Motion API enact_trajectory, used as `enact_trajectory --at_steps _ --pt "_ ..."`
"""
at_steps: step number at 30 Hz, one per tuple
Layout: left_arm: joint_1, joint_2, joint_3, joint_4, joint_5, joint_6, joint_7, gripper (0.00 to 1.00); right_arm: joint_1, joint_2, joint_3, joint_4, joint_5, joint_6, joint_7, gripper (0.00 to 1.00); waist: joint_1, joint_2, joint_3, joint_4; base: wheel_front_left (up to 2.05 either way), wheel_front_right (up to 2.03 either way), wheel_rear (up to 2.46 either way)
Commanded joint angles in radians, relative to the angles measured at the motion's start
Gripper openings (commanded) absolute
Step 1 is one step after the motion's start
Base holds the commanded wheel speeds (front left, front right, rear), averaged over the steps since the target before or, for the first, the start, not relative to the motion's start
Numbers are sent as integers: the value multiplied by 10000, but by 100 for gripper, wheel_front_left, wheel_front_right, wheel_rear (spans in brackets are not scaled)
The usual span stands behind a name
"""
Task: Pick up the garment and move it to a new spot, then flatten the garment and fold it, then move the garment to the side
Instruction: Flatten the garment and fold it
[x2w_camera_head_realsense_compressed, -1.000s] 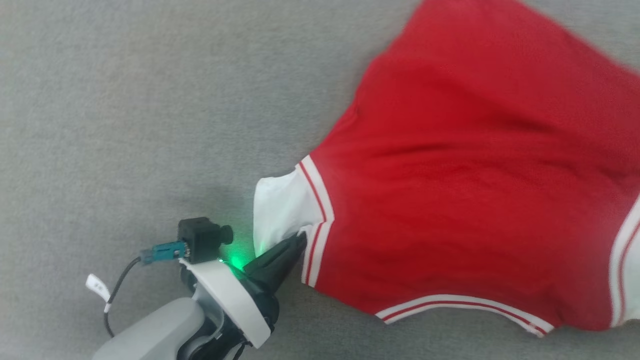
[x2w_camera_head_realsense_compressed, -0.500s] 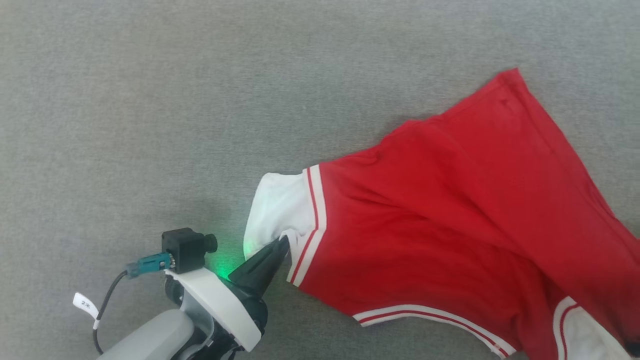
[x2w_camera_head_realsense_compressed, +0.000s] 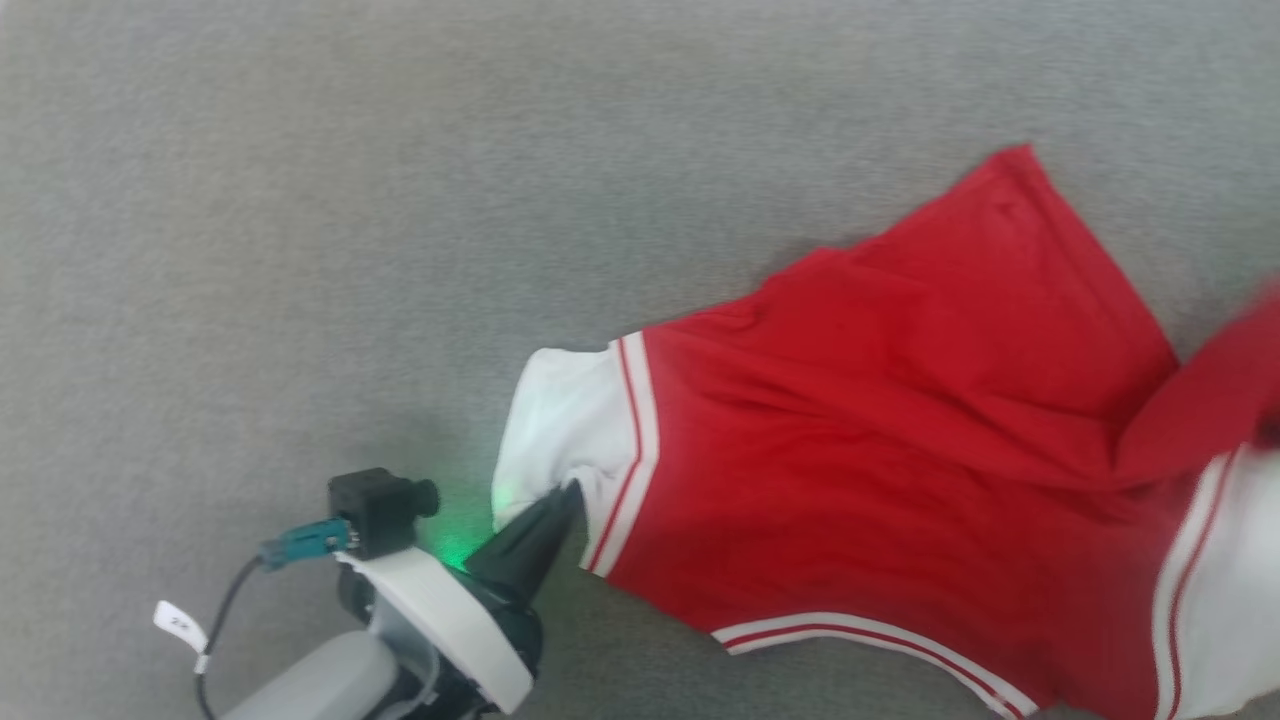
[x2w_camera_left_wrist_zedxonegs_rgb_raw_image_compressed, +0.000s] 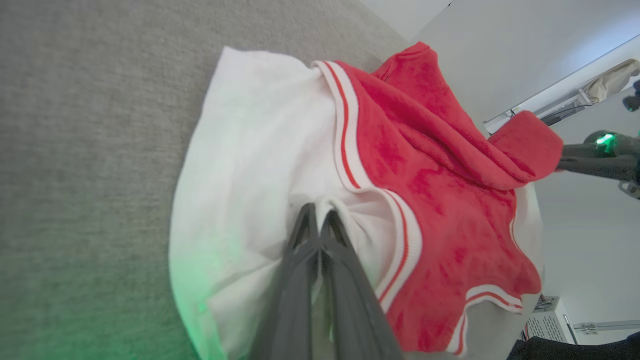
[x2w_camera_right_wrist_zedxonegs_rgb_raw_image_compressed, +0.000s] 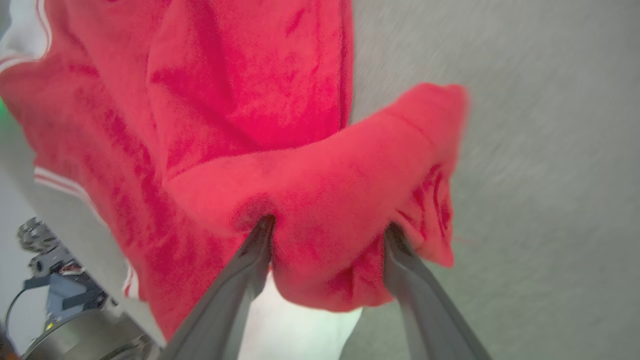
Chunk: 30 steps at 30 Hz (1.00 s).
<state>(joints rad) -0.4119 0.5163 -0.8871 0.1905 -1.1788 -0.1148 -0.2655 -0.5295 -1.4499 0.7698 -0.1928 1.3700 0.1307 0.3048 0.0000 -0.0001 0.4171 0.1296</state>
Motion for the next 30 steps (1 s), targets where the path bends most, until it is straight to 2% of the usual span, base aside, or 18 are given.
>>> enact_trajectory --at_steps 1,6,11,15,19,25,27,28,30 --pt "101 -140 -104 35 30 -60 41 0 -180 14 -198 82 -116 -3 116 100 0 1 99 227 0 0 0" --pt "-461 -567 -387 186 180 -133 132 0 -1093 157 -1213 332 -451 0 1043 100 0 1 536 934 0 0 0" --pt "-747 -962 -691 476 140 -158 137 0 -2006 1199 -1199 914 -1386 2 2657 100 0 1 828 1474 0 0 0" --pt "-844 -1253 -962 578 26 -156 103 0 -2771 2298 -1122 1515 -2214 0 3509 100 0 1 1015 1698 0 0 0" --pt "-1015 -1480 -1217 694 -41 -152 109 0 -3311 3170 -688 2132 -3077 0 4338 100 0 1 1160 1880 0 0 0" --pt "-1359 -1742 -1466 786 -178 -153 73 0 -3644 3779 421 2762 -4159 -3 5361 100 0 1 1285 2095 0 0 0" --pt "-1410 -1786 -1520 816 -207 -154 65 0 -3617 3881 746 2891 -4074 -3 5618 27 0 1 1260 2123 0 0 0" --pt "-1401 -1784 -1527 828 -227 -154 61 0 -3609 3922 839 2922 -3967 -1 5695 0 0 1 1226 2123 0 0 0" --pt "-1363 -1746 -1440 827 -262 -154 54 0 -3682 3962 873 2965 -3779 2 5635 0 0 1 1133 2102 0 0 0"
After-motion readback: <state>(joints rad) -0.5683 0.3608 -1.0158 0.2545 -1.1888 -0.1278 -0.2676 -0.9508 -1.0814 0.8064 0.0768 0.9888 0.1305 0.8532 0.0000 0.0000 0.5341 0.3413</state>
